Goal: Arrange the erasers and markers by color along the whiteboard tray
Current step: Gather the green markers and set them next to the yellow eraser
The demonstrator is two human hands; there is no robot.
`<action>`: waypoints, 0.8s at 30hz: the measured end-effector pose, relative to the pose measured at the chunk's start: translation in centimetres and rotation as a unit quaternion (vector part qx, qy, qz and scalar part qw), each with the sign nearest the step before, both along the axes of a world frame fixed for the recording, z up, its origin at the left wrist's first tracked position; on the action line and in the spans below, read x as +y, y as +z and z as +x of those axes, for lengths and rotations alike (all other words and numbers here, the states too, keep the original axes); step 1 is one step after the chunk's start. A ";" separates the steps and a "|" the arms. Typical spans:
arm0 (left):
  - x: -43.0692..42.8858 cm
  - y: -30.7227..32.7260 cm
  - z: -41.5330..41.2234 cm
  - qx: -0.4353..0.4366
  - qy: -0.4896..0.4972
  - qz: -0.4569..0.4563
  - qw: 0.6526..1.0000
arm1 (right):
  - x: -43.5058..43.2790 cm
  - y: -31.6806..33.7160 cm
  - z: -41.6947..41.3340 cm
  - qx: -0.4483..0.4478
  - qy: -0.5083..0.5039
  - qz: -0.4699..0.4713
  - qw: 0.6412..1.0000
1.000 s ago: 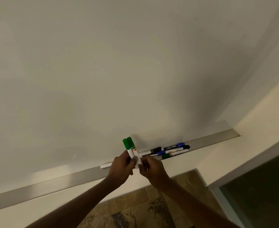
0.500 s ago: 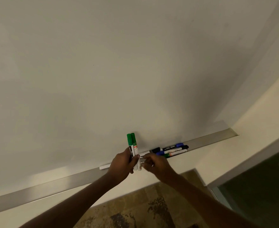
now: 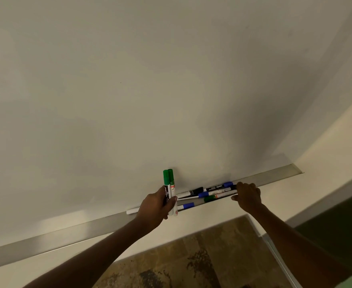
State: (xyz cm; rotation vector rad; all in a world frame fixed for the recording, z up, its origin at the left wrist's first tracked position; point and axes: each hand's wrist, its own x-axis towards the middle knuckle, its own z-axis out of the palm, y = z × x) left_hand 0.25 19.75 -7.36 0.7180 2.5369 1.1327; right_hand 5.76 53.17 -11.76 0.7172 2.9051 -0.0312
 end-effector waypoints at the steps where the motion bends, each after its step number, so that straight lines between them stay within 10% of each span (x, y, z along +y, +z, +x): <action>1: 0.0 0.0 0.0 -0.001 0.001 0.001 1.000 | 0.2 -0.1 0.0 -0.002 0.001 -0.005 1.000; 24: -1.3 -0.7 0.3 -0.005 0.004 0.006 1.000 | -0.2 -0.1 -0.2 0.091 0.008 -0.158 0.983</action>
